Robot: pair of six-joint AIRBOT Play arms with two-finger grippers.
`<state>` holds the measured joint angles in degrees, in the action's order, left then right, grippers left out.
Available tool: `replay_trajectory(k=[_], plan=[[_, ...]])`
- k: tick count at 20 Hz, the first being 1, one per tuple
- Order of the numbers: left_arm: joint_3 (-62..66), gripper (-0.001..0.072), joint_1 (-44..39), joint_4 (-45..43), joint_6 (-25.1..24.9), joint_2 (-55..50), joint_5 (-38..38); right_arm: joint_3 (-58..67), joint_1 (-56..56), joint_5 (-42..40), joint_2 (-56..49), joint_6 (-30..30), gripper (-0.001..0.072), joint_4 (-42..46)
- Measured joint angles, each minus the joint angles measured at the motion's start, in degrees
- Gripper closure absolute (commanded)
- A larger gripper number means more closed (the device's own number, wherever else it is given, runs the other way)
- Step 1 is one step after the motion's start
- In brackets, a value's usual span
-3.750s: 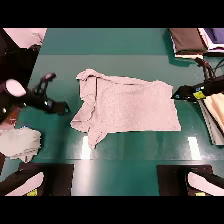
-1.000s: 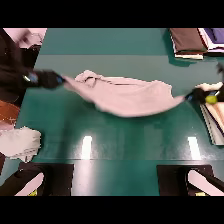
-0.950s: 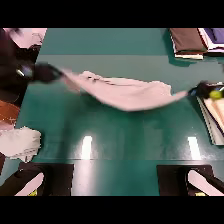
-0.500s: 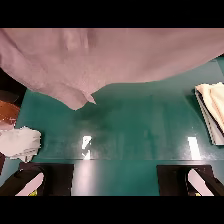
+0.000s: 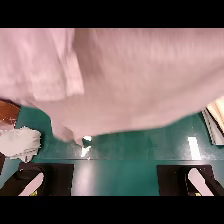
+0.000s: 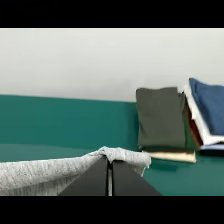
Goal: Fold the shirts.
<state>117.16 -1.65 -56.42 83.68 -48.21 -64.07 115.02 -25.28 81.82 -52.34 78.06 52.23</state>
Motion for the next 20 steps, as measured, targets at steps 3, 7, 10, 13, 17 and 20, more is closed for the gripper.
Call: replay_trajectory(k=[3, 7, 10, 13, 17, 20], plan=[[-10.4, 0.0685, 0.0, -1.8, 1.1, -1.6, -2.4, -0.9, 2.4, 5.2, -6.4, 0.9, 0.0702, 0.4], [-23.1, 0.0685, 0.0, -3.2, 1.4, -9.7, -5.3, -7.8, 10.7, 10.2, -16.8, 2.1, 0.0702, 4.2], [-27.9, 0.0685, 0.1, -3.8, 0.7, -19.5, -5.8, -13.7, 16.8, 11.6, -25.7, 3.3, 0.0702, 9.9], [-29.6, 0.0685, 0.0, -4.0, -0.9, -29.5, -2.4, -16.4, 20.3, 8.8, -34.7, 3.9, 0.0702, 13.0], [-30.4, 0.0685, 0.0, -3.5, -3.5, -38.2, 8.3, -13.7, 22.1, 0.6, -44.6, 4.5, 0.0702, 14.5], [-30.4, 0.0685, 0.0, -2.6, -6.4, -40.8, 15.5, -9.8, 22.5, -4.5, -49.0, 5.1, 0.0702, 15.0]])
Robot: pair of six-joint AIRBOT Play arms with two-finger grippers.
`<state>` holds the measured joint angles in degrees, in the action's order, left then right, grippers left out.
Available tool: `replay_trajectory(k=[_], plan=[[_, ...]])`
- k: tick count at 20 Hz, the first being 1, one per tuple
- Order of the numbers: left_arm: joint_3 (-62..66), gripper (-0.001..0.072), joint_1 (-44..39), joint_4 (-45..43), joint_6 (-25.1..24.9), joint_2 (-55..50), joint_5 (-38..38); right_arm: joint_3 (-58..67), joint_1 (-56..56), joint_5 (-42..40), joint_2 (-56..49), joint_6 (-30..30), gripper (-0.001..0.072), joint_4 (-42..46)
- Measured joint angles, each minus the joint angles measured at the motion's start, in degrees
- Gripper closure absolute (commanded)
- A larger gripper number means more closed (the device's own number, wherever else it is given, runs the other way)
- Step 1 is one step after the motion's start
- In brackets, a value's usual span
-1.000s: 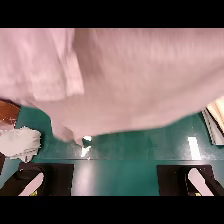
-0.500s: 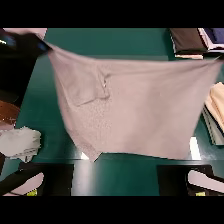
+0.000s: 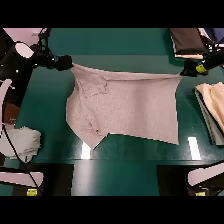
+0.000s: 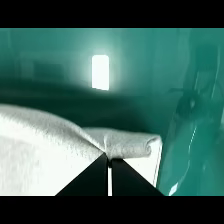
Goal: Fold the shirts.
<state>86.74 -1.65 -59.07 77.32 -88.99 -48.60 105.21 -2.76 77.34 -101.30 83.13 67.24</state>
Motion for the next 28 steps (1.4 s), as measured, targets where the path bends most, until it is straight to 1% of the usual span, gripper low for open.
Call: replay_trajectory(k=[3, 5, 7, 9, 11, 17, 18, 19, 20, 21, 25, 28], plan=[[0.6, 0.0686, 0.0, 0.2, -5.0, -0.9, 0.5, 1.8, 0.2, -1.6, -1.4, -0.4, 0.0702, 0.2], [0.7, 0.0686, 0.0, -0.5, -7.7, -1.3, -3.6, 1.8, 0.3, 0.0, -1.5, -1.1, 0.0702, 0.3], [0.0, 0.0686, 0.0, -2.6, -9.0, -1.4, -7.8, -0.6, 0.6, 1.6, -0.4, -1.6, 0.0702, 0.4], [-1.7, 0.0685, 0.0, -5.7, -8.9, -1.5, -10.9, -5.2, 1.0, 1.6, 1.7, -2.0, 0.0702, 0.4], [-3.9, 0.0685, 0.0, -8.7, -8.2, -1.6, -12.3, -11.2, 1.9, 0.0, 4.3, -2.2, 0.0702, 0.4], [-7.4, 0.0683, 0.0, -12.1, -7.1, -1.6, -12.4, -25.3, 4.0, -5.8, 9.0, -2.3, 0.07, -0.4], [-7.5, 0.053, 0.0, -12.3, -6.9, -1.6, -12.8, -26.8, 4.1, -6.3, 9.4, -2.3, 0.0681, -0.8], [-7.7, 0.0228, 0.0, -12.6, -6.6, -1.6, -13.5, -27.8, 4.2, -6.4, 9.6, -2.3, 0.0482, -1.0], [-7.6, 0.0164, 0.0, -13.1, -5.7, -1.6, -14.3, -28.6, 4.2, -6.4, 9.8, -2.3, 0.0333, -1.1], [-7.5, 0.022, 0.1, -13.9, -4.6, -1.6, -15.1, -29.0, 4.2, -6.1, 10.0, -2.4, 0.0334, -1.3], [-6.6, 0.0221, 2.4, -16.0, -1.3, 0.8, -20.7, -29.3, 2.5, -1.1, 12.0, -3.0, 0.0334, -1.6], [-10.2, 0.0222, 5.2, -16.4, 0.4, 6.9, -23.7, -32.4, 0.0, 1.7, 17.3, -3.8, 0.0334, -1.7]])
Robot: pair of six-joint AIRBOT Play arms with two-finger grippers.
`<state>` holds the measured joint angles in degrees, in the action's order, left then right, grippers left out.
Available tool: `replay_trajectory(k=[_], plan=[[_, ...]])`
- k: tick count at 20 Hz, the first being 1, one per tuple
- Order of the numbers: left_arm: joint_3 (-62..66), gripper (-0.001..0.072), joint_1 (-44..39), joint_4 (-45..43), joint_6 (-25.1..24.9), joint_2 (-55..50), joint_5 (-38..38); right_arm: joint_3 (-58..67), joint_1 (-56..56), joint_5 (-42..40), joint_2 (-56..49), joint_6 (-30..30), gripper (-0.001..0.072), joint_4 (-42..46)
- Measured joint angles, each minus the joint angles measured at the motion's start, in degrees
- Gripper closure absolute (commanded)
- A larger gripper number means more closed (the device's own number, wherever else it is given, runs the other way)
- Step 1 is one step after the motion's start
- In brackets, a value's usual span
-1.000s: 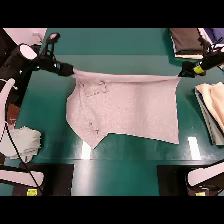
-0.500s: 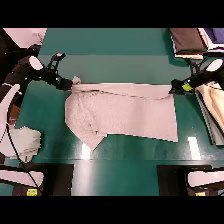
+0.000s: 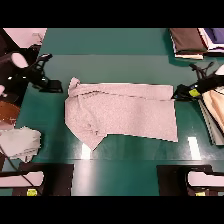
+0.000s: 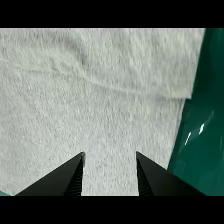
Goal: Fold the shirts.
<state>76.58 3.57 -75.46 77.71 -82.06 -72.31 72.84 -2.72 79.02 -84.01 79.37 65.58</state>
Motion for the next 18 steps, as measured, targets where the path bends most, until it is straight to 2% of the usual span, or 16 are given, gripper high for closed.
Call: replay_trajectory(k=[4, 10, 14, 18], plan=[[-13.8, 0.0221, 1.4, 2.9, 2.3, 10.7, -1.1, -6.6, -3.1, 0.4, 8.0, -0.5, 0.0334, 0.0], [-38.6, 0.0221, 1.8, 17.2, 3.1, 20.9, 4.3, -12.3, -4.7, -1.5, 15.1, -1.3, 0.0335, -0.5], [-46.2, 0.0221, 1.6, 24.3, 2.1, 22.6, 8.2, -13.1, -4.9, -2.1, 17.2, -2.4, 0.0335, -2.2], [-49.2, 0.0224, -1.5, 27.2, 1.9, 23.0, 12.4, -13.3, -4.9, -2.2, 18.1, -2.8, 0.0336, -2.7]])
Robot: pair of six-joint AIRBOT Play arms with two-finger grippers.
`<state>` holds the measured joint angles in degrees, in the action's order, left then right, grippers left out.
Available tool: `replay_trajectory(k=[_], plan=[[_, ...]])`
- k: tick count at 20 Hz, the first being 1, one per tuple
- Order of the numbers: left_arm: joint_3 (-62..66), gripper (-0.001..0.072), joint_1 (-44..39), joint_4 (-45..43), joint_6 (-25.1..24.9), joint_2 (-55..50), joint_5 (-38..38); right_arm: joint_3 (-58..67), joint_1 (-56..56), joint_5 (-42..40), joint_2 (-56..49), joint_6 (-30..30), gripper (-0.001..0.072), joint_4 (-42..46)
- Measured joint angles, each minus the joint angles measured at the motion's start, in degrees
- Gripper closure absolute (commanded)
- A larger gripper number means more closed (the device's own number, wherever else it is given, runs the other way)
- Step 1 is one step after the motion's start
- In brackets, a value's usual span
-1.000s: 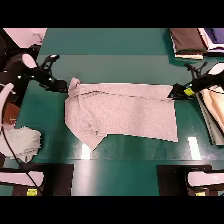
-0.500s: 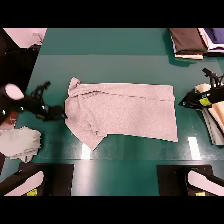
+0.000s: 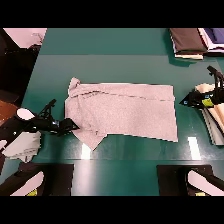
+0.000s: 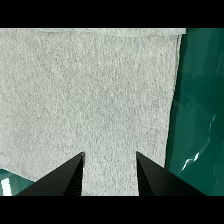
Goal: Fold the shirts.
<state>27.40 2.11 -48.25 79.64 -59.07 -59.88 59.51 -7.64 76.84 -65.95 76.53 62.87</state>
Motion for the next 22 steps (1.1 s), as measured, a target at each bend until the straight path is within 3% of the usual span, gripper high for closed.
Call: replay_trajectory(k=[1, 3, 4, 11, 17, 22], plan=[[-0.4, 0.0342, -0.9, 0.6, 0.3, 0.1, 1.1, 0.0, 0.0, 0.0, 0.1, 0.0, 0.0336, -0.1], [-1.0, 0.0646, -2.2, 0.1, 1.3, 0.0, 3.7, 0.0, 0.0, 0.1, 0.2, -0.1, 0.0336, -0.3], [-1.1, 0.0685, -2.5, 0.0, 1.7, 0.1, 4.5, -0.1, -0.2, 0.4, 0.2, -0.2, 0.0336, -0.3], [4.9, 0.0685, -3.4, -0.2, 0.7, 0.2, 0.9, -3.8, -6.6, 6.8, 1.1, -1.3, 0.032, 1.2], [10.7, 0.0685, -3.4, -0.8, -1.6, 0.2, -4.1, -18.8, -14.5, 5.4, -0.2, -3.5, 0.033, 3.5], [11.6, 0.0685, -3.4, -1.0, -2.0, 0.2, -4.9, -25.8, -15.0, 3.9, -2.9, -6.1, 0.0336, 0.0]])
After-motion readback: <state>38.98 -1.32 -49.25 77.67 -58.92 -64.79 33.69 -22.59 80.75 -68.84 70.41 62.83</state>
